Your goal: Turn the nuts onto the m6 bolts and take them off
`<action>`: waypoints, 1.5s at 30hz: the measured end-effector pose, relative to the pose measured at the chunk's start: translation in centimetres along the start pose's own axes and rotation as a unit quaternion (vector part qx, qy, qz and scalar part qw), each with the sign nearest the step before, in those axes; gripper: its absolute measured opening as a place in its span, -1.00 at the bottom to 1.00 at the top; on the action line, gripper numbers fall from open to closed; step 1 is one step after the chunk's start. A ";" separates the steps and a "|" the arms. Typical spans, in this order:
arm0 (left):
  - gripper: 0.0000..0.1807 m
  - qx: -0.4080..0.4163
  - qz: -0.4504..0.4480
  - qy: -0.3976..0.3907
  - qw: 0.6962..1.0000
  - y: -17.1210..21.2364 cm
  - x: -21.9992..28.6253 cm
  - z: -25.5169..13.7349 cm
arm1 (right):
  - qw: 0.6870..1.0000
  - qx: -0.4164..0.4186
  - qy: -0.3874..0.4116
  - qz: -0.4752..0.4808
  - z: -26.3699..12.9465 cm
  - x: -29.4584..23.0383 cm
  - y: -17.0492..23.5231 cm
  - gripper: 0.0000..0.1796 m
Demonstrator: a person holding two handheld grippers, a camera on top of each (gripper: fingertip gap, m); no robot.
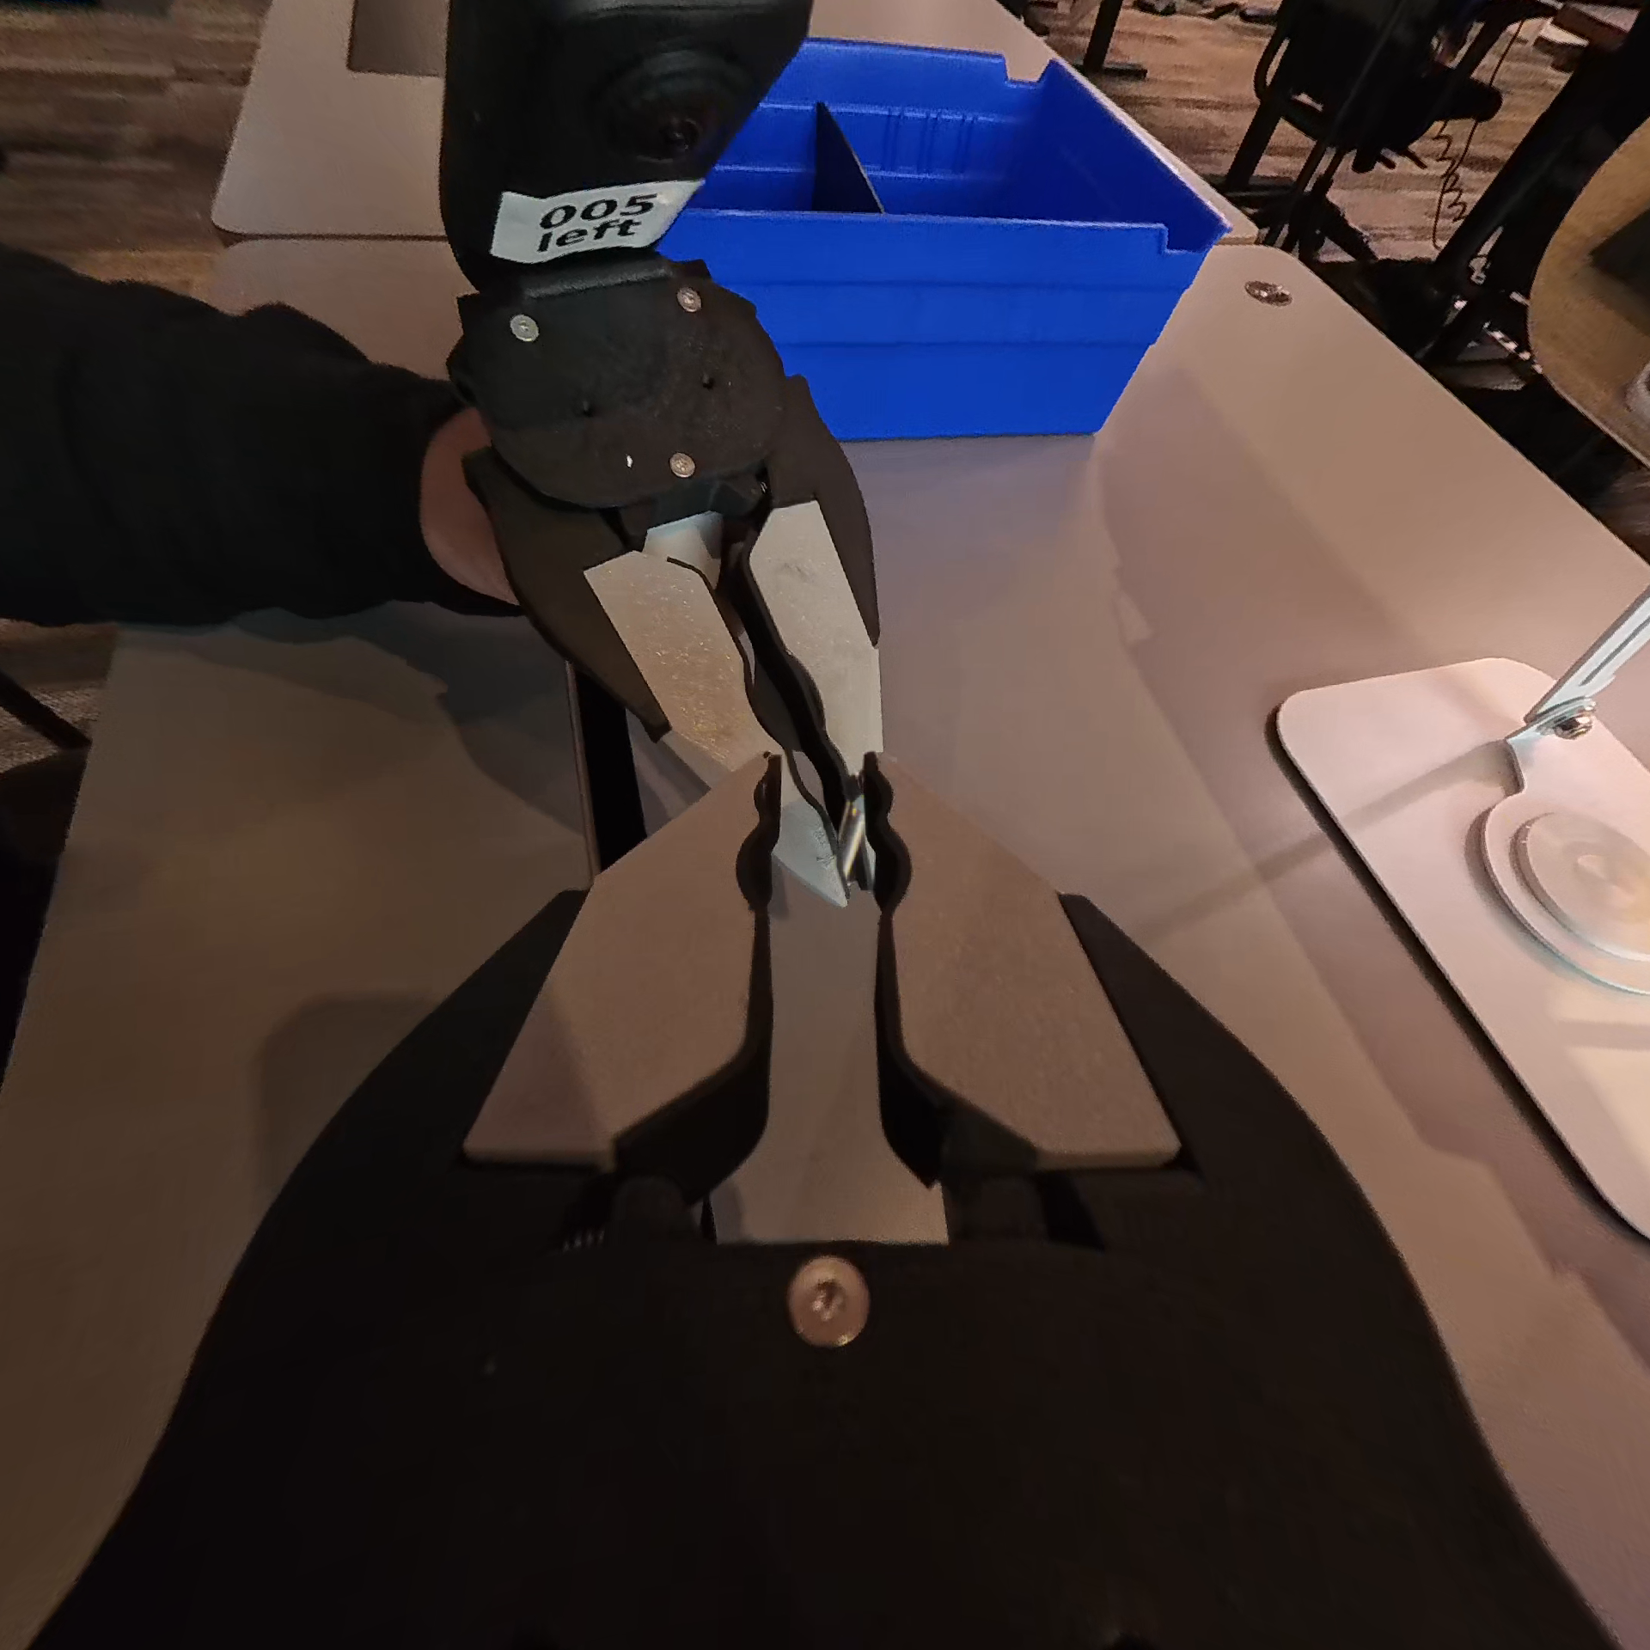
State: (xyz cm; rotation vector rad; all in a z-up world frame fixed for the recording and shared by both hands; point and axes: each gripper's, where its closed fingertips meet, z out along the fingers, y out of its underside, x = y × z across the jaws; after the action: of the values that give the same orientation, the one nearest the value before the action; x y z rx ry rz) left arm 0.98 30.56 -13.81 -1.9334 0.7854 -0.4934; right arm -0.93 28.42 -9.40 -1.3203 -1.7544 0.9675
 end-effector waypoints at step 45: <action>-0.98 -0.002 -0.060 -0.084 0.995 1.0 -4.9 -1.9 | 0.822 -0.232 0.418 0.309 -7.8 22.2 17.2 -0.79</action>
State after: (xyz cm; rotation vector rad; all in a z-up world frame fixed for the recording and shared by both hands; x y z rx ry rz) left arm -4.04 32.47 -13.93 -2.0044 0.5644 -0.3948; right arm 8.60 54.36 -18.61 -2.2651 -0.8747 0.1276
